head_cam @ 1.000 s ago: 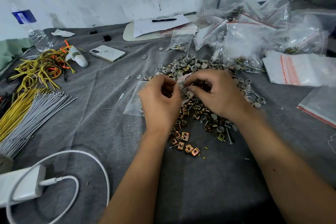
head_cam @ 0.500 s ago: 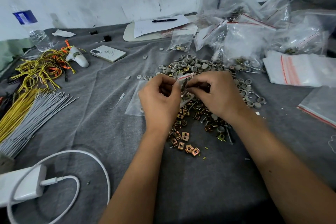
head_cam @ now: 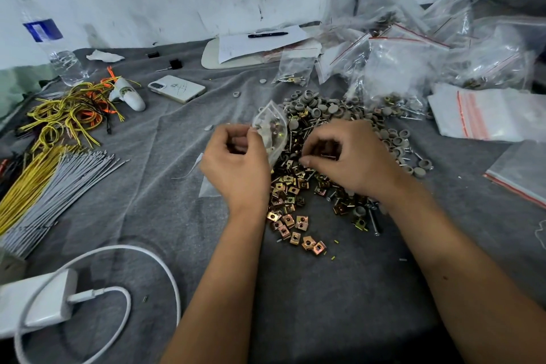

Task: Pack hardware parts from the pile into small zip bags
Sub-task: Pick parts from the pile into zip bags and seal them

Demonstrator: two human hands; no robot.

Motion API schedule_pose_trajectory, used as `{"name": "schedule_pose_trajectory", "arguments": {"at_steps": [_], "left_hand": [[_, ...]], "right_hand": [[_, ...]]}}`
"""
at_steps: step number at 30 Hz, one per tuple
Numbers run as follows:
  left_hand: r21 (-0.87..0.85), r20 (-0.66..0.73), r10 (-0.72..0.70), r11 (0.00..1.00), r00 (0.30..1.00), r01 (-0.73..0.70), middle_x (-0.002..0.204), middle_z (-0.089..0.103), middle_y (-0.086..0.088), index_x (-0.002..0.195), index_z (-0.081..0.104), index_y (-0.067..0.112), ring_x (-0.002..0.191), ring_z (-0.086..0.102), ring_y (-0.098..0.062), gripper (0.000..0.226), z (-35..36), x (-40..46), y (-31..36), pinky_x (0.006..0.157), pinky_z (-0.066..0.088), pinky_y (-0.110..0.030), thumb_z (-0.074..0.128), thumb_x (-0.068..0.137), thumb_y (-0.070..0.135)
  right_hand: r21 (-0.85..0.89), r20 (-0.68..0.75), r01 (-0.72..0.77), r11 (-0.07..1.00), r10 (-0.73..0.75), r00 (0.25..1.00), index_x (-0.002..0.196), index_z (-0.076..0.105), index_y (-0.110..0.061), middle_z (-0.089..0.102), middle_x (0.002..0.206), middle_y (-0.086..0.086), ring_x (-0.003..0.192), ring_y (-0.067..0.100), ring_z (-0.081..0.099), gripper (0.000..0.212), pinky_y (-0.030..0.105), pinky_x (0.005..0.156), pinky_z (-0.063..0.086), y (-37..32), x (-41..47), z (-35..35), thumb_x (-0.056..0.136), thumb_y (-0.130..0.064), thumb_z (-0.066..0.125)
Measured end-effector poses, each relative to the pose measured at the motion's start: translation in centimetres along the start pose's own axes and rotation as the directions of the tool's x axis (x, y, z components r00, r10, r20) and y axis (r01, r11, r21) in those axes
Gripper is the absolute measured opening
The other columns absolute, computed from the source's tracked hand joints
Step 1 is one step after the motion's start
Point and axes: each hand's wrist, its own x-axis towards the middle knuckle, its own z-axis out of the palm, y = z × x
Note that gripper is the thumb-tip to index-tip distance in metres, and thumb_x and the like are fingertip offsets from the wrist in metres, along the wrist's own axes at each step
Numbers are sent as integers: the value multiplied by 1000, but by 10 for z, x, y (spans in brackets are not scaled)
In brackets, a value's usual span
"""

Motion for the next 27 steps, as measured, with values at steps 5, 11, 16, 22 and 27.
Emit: {"name": "schedule_pose_trajectory", "arguments": {"at_steps": [5,11,16,22,27], "left_hand": [[-9,-37,-32,999,999,32,63,60,10,74,68,17,57,53,0,17,-1,1,2,58,44,-14,72,87,6],[12,-3,-18,1000,1000,18,64,61,10,74,67,19,58,55,1,18,-1,-1,3,58,45,-13,72,87,7],[21,36,-15,1000,999,14,63,63,11,72,66,27,59,56,0,23,0,-2,2,58,49,-19,72,85,9],[25,46,-8,1000,999,7,64,63,11,72,65,30,60,57,-2,25,0,-1,2,58,49,-20,72,84,10],[22,42,-14,1000,999,13,64,63,12,72,65,29,59,56,-1,23,-1,-1,2,58,47,-18,71,85,10]], "right_hand": [[-141,320,140,980,-89,943,101,79,-30,57,93,-10,99,12,45,20,29,86,37,-5,3,12,83,-38,82],[-142,366,131,981,-71,928,93,74,-29,54,93,-13,99,13,45,15,28,87,38,-6,3,14,82,-33,83],[95,86,-7,995,-1,996,94,72,-23,69,88,-15,84,0,65,14,18,76,51,-3,1,5,86,-17,81],[227,59,-21,974,7,998,102,76,-28,73,89,-13,89,2,69,23,17,82,54,-1,1,4,87,-10,80],[180,234,-18,983,-25,972,103,78,-24,75,89,-15,88,-2,69,19,12,81,50,1,3,10,88,-13,80]]}}
